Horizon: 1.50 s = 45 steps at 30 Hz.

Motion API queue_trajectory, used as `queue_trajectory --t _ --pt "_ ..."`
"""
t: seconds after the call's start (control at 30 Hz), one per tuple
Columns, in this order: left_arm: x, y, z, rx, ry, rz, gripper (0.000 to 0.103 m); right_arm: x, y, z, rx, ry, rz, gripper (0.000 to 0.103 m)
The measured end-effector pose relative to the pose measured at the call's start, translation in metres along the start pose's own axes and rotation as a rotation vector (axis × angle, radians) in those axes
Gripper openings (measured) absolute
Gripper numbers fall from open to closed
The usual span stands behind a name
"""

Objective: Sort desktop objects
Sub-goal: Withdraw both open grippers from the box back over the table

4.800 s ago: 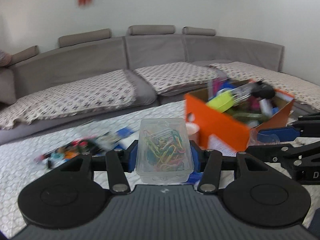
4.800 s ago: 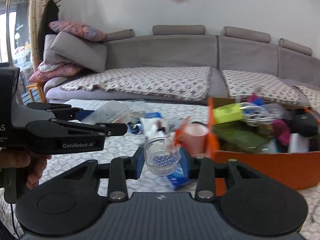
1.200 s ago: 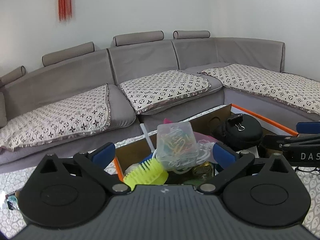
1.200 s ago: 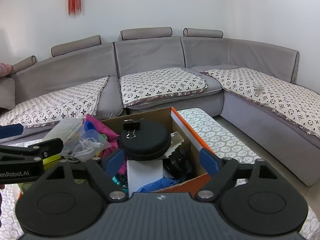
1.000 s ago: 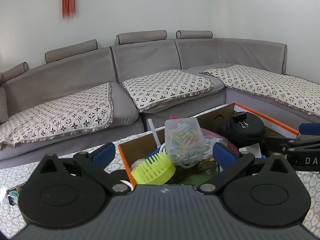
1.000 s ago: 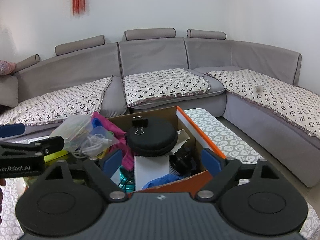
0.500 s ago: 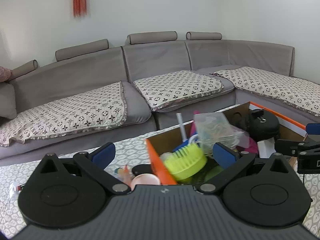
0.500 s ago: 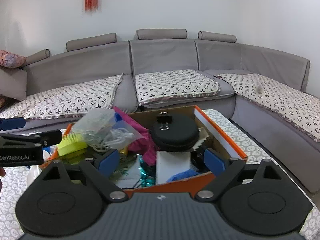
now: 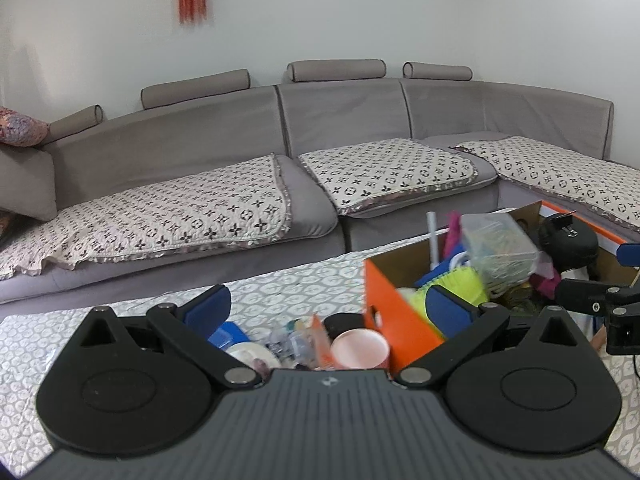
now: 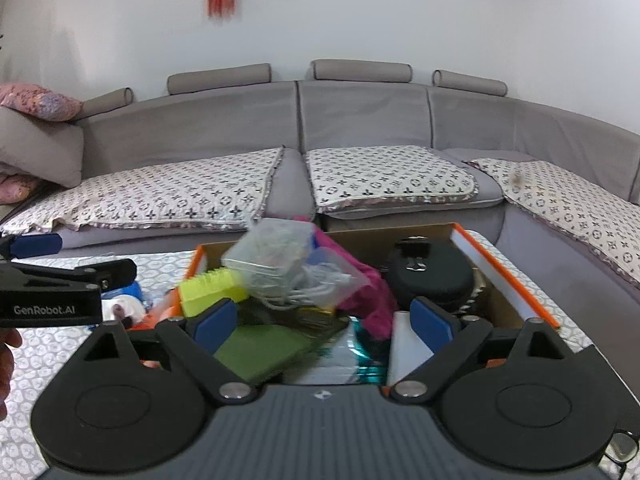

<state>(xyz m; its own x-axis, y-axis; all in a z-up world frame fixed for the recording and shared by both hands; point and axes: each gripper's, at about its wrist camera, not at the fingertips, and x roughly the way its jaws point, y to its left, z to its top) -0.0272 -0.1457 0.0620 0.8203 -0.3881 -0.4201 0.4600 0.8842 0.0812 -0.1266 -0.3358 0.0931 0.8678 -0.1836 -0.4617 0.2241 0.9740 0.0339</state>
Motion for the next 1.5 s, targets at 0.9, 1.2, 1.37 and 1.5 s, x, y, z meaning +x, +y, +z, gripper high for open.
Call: queue_trajectory --t 0.9,1.2,1.37,1.5 --pt "-0.010 0.133 -0.029 -0.111 0.045 0.153 0.103 0.021 0.138 0.014 -0.118 0.015 0.203 0.096" --pt "-0.013 0.174 -0.042 -0.157 0.067 0.226 0.103 0.033 0.187 0.015 -0.156 0.033 0.279 0.096" --pt "-0.015 0.195 -0.049 -0.178 0.075 0.254 0.103 0.037 0.209 0.013 -0.173 0.042 0.315 0.096" --pt "-0.015 0.209 -0.058 -0.191 0.086 0.274 0.103 0.041 0.224 0.008 -0.187 0.050 0.347 0.096"
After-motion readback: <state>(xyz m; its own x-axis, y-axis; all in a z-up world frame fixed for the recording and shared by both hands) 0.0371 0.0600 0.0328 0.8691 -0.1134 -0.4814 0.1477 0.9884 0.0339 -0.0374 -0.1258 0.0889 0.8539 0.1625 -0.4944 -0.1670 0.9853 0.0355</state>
